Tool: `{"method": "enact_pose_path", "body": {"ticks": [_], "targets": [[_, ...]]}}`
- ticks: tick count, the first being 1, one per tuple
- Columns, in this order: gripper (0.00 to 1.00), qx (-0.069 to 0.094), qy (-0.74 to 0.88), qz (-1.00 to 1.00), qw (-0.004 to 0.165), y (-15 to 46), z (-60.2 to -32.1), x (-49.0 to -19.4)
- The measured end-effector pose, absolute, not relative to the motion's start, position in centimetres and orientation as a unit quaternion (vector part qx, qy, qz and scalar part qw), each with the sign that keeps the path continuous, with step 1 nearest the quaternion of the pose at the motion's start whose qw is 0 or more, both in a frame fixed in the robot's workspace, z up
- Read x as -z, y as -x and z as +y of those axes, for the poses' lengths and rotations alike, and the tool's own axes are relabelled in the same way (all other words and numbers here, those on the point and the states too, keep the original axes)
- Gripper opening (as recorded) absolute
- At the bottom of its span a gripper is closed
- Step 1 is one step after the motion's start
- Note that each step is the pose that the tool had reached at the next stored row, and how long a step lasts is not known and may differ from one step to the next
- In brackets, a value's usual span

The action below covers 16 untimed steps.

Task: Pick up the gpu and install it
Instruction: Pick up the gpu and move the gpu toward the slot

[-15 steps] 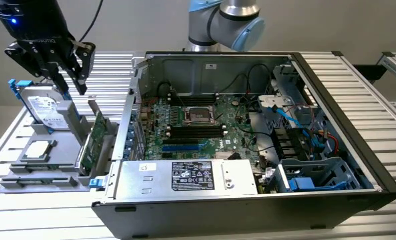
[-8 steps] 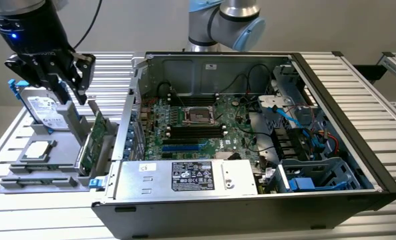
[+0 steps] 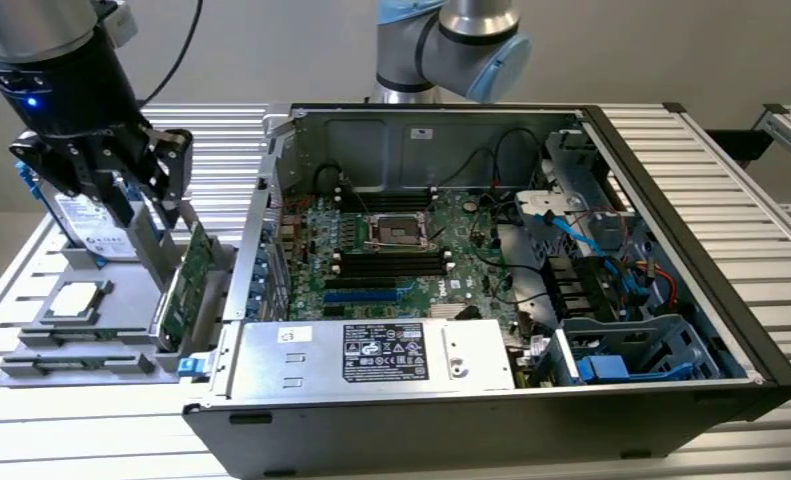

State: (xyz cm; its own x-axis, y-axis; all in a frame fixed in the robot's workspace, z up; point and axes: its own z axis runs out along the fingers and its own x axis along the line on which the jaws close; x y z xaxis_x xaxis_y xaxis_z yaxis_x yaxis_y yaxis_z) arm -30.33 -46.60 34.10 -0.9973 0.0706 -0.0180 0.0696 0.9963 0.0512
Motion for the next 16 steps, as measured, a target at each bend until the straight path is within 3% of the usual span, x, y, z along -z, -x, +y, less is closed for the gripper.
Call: {"method": "enact_pose_path", "body": {"ticks": [16], "targets": [[0.51,-0.025,-0.033,0.999,0.01,30.3,-47.5,-31.2]]}}
